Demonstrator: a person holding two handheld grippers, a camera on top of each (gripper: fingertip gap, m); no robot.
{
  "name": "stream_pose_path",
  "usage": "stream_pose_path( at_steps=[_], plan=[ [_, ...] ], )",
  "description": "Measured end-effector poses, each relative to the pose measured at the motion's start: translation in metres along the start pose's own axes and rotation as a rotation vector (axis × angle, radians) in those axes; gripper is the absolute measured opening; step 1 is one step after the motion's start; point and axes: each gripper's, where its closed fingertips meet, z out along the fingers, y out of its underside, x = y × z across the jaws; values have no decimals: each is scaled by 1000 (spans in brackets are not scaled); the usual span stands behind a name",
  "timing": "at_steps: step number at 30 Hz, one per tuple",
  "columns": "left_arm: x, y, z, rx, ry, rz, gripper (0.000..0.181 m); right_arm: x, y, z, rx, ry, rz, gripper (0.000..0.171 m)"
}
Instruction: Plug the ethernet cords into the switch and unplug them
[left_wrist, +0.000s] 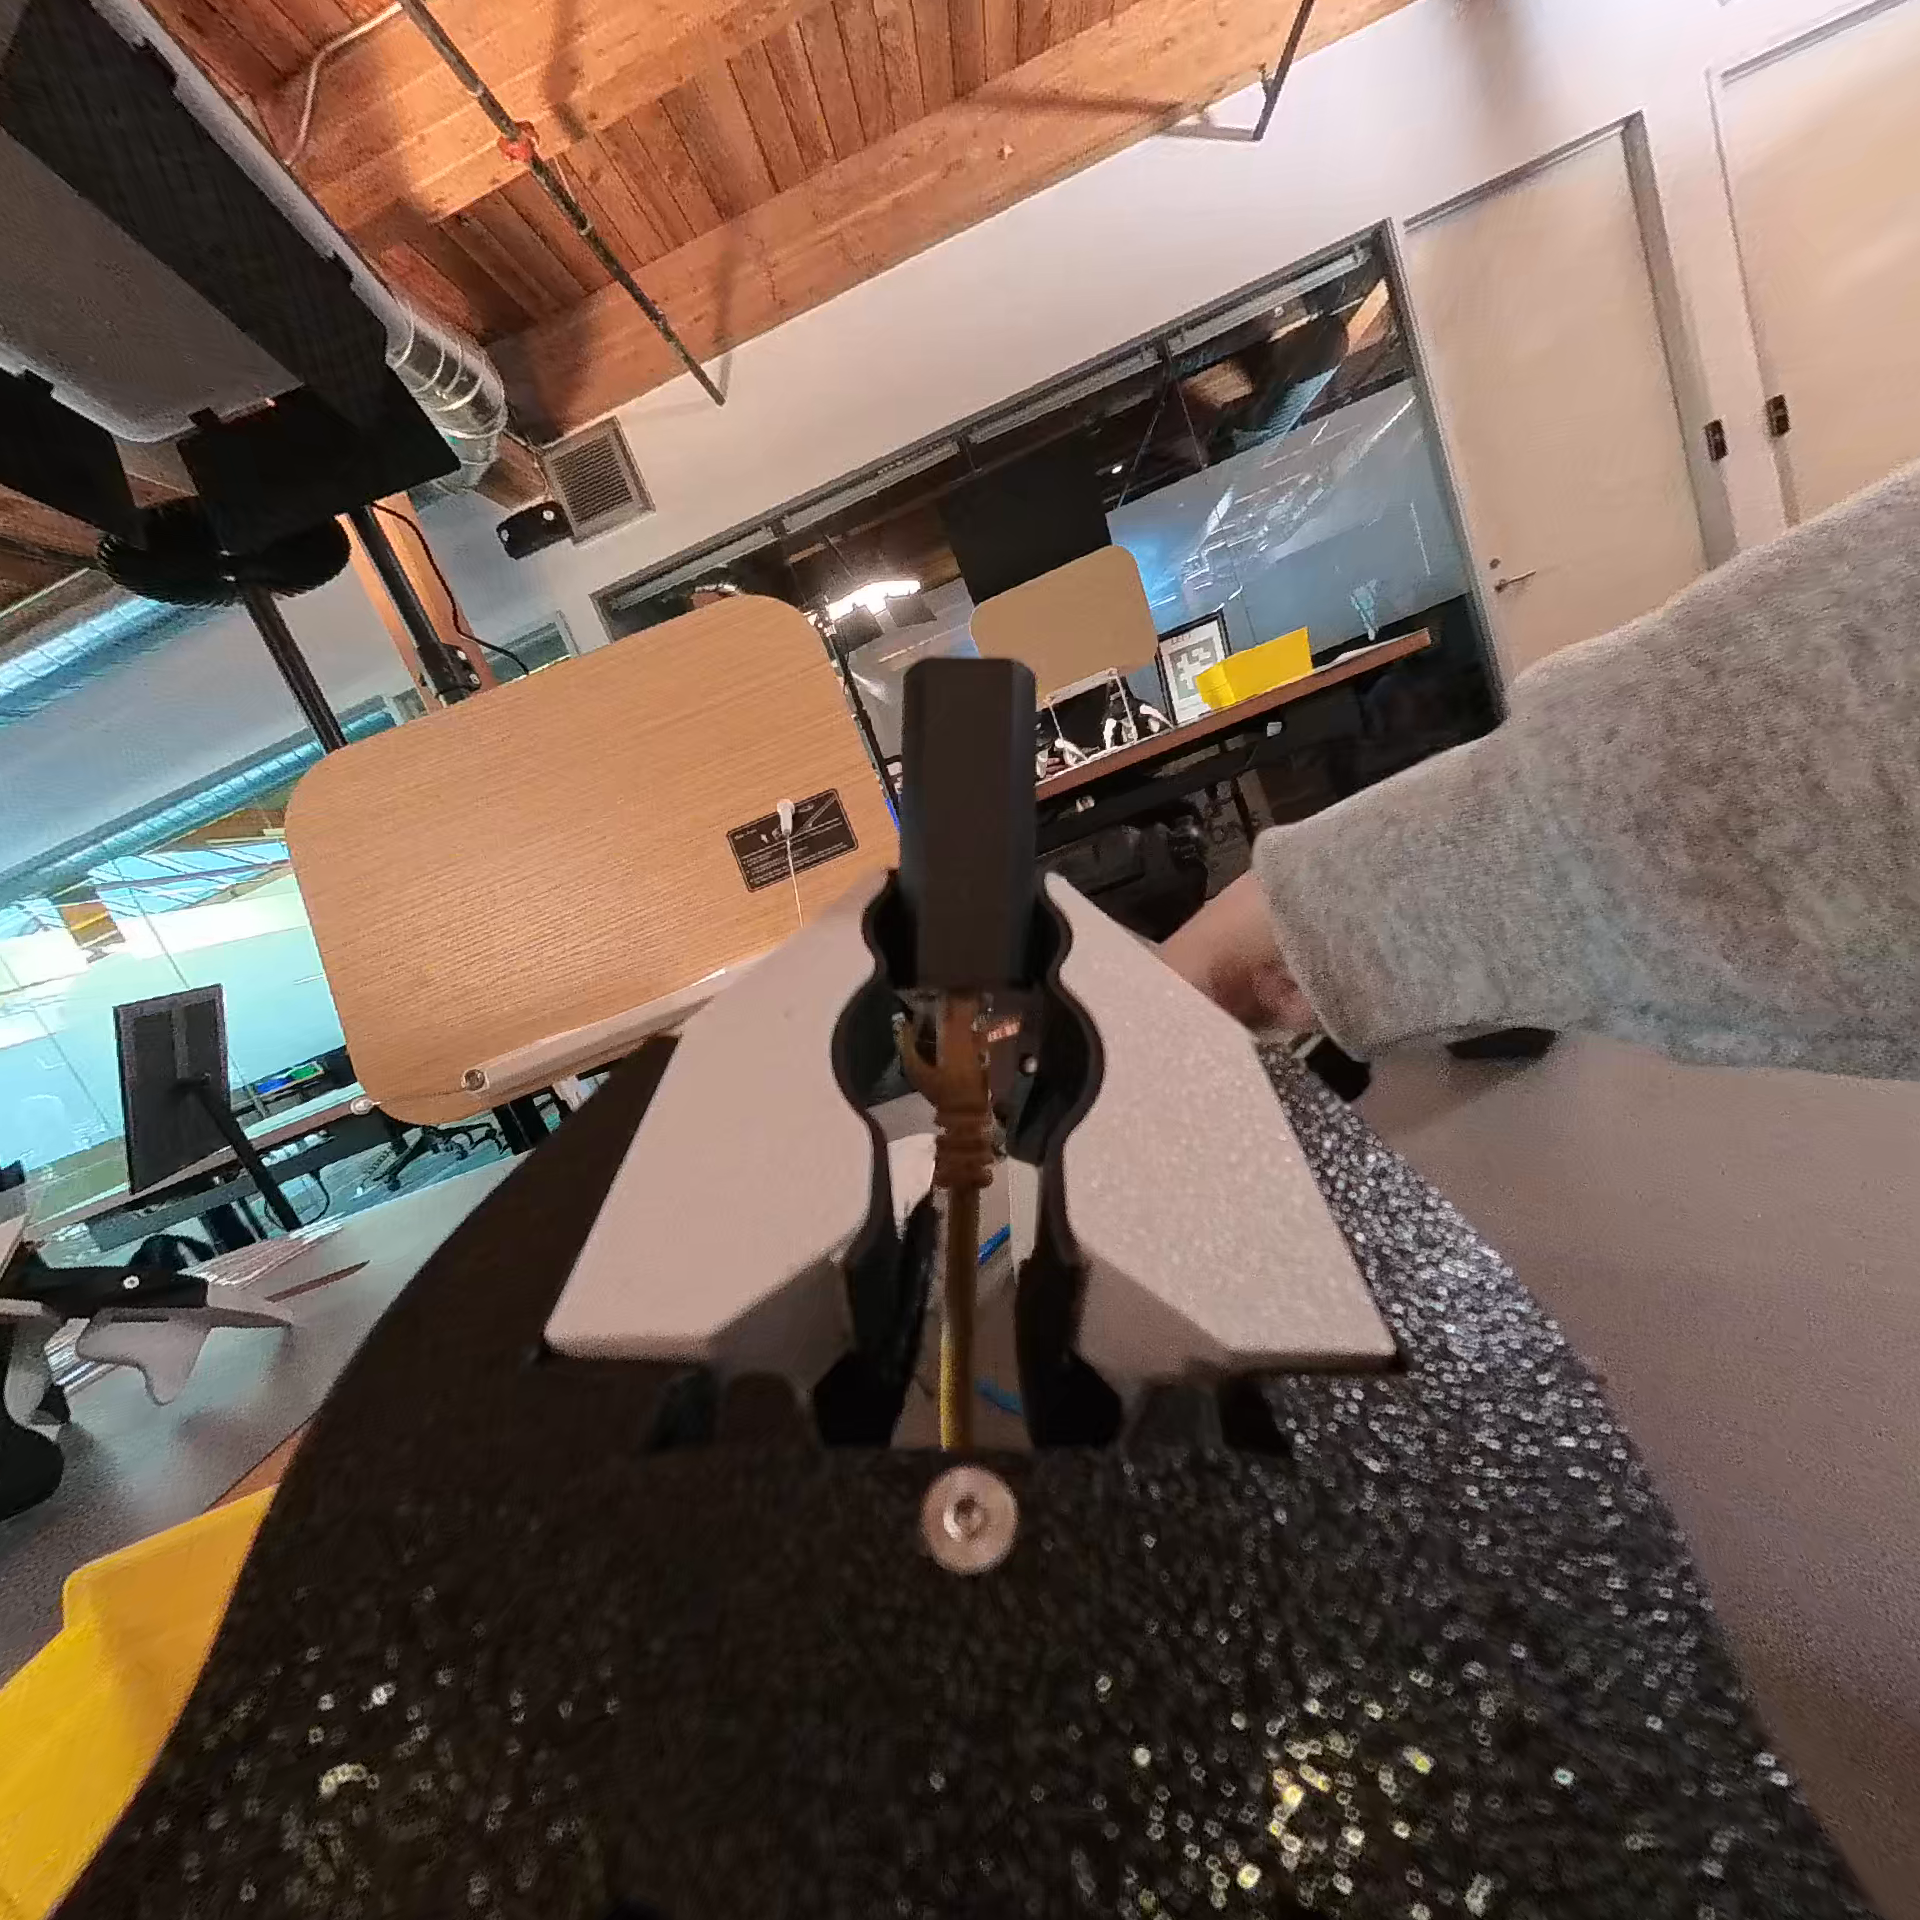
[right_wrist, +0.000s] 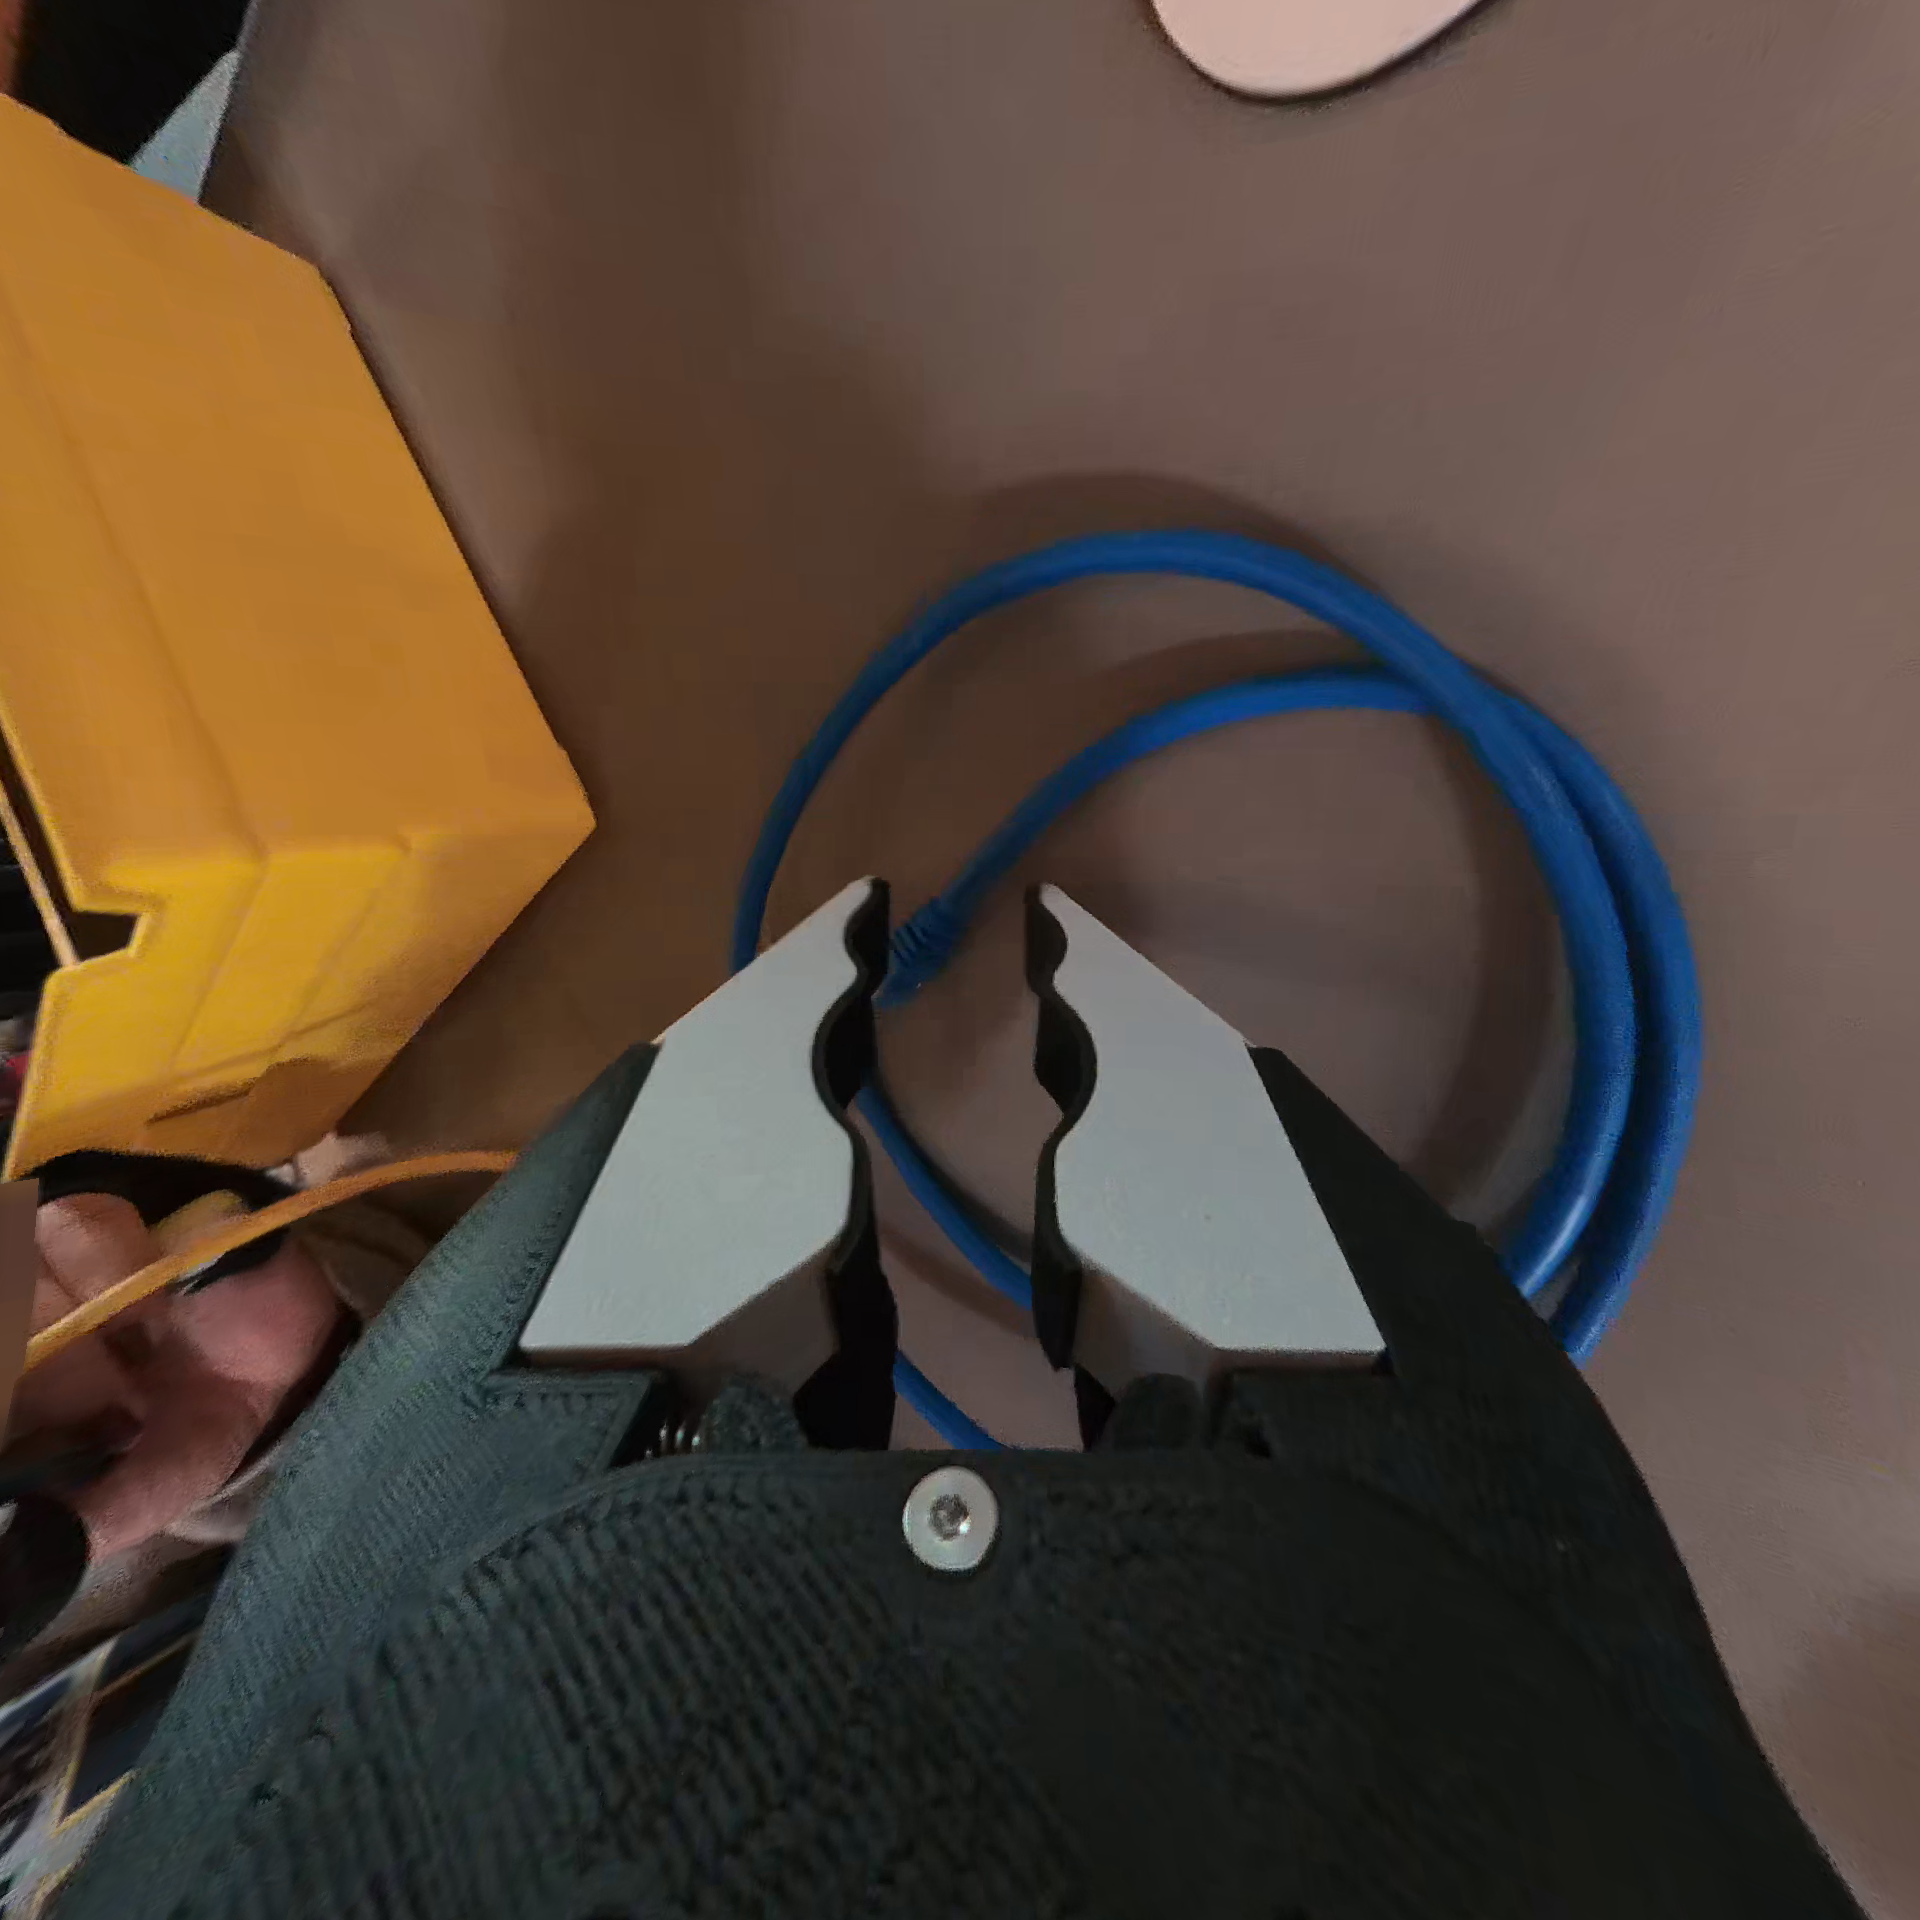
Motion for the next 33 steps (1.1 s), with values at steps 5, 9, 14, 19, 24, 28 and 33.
stream_pose_path(
  at_steps=[5, 9, 14, 19, 24, 28, 33],
  plan=[
    [2, 4, 2, -20, 0, 23, 21, -2, -7, 10, 50, 78, -40, 8],
    [4, 9, 4, -39, 6, 9, 21, -9, -6, -8, 178, 46, -119, 5],
    [9, 7, 6, -39, 33, -29, 21, -35, 14, -82, 509, -123, -151, 4],
    [31, 9, 10, -59, 124, -50, 21, -51, 66, -168, 835, -232, -147, 4],
    [69, 10, 12, -70, 239, -32, 22, -60, 119, -250, 1213, -225, -95, 4],
    [95, 4, 12, -37, 259, 39, 22, -82, 154, -277, 1425, -198, -61, 4],
    [121, -3, 9, -1, 244, 297, 21, -94, 178, -284, 1634, -112, 26, 3]
  ],
)
